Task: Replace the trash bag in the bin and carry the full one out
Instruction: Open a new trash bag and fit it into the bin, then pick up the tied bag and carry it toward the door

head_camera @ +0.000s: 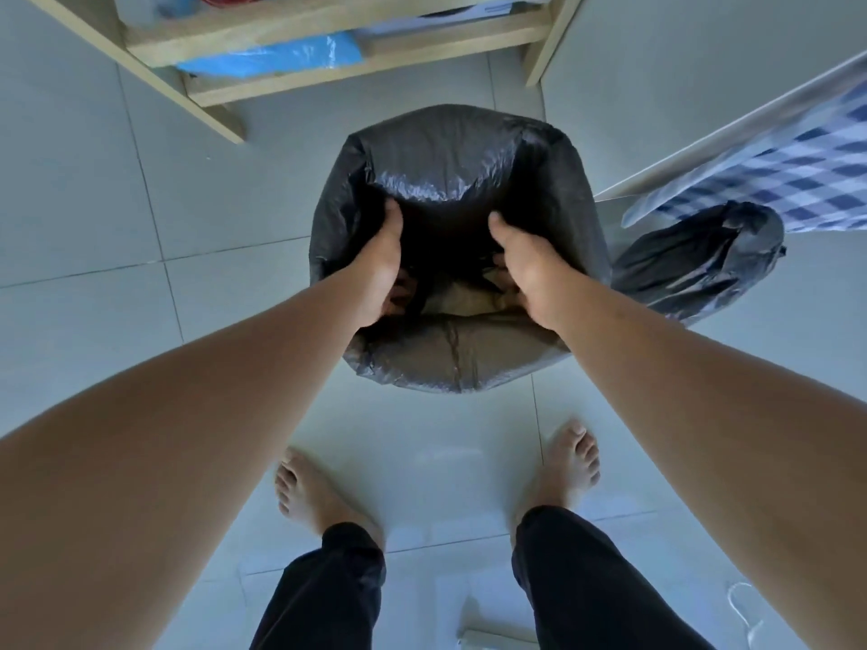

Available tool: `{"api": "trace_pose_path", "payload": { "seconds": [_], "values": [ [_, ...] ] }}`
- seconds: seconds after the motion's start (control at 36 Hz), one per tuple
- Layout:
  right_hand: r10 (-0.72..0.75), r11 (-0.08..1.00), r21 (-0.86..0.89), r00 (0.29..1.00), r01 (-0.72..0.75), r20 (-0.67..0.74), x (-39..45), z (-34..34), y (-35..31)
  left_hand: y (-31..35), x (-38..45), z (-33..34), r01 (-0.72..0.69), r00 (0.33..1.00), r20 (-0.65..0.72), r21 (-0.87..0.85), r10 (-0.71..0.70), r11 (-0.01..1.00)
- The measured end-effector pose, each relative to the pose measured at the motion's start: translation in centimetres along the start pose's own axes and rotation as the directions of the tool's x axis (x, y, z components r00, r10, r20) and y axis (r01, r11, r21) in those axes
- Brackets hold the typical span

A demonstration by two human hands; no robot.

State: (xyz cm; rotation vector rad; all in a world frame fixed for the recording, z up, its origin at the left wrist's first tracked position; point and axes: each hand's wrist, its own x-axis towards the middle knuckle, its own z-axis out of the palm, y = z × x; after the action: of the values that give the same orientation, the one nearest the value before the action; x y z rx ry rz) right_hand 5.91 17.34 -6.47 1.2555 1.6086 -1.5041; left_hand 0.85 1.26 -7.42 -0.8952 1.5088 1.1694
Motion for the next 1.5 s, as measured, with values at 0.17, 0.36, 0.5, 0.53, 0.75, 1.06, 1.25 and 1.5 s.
{"api": "trace_pose_path", "payload": {
  "seconds": [0.17,0.36,0.5,0.53,0.75,1.06,1.25,1.5],
  "values": [
    [-0.536,0.787,-0.464,0.824,0.407,-0.186,-6.2,-3.7,0.2,1.3,-6.0,-1.9,-0.556,0.826,0.018,0.192,0.564,0.808],
    [-0.478,0.796,-0.587,0.75,0.148,-0.458,-9.6,-6.9,3.4,0.5,-7.9,-6.5,-0.489,0.447,-0.316,0.697,0.837,0.524],
    [0.018,0.951,-0.296,0.973,-0.088,-0.231,-8.6,-5.3,5.6,-2.5,-6.1,-7.9,-0.257,0.688,-0.258,0.787,0.678,0.561],
    [0.025,0.971,-0.225,0.975,-0.076,-0.221,-8.3,-4.9,5.6,-2.9,-5.8,-7.8,-0.265,0.688,-0.246,0.791,0.683,0.551],
    [-0.103,0.96,-0.28,0.946,0.014,-0.308,-6.2,-5.3,1.7,-0.3,-4.9,-6.5,-0.333,0.691,-0.278,0.697,0.668,0.635],
    [-0.07,0.99,0.114,0.986,0.088,-0.153,-5.1,-9.1,-2.8,8.4,-5.6,-3.6,-0.256,0.899,-0.261,0.339,0.352,0.905],
    [0.008,0.998,0.055,0.998,-0.005,-0.055,-7.1,-13.2,0.1,7.9,-8.3,0.3,-0.275,0.605,-0.242,0.83,0.759,0.485],
    [-0.182,0.933,-0.361,0.854,-0.006,-0.486,-8.9,-20.4,5.9,5.5,-10.9,9.2,-0.751,0.449,0.183,0.608,0.875,0.259]
  ]
}}
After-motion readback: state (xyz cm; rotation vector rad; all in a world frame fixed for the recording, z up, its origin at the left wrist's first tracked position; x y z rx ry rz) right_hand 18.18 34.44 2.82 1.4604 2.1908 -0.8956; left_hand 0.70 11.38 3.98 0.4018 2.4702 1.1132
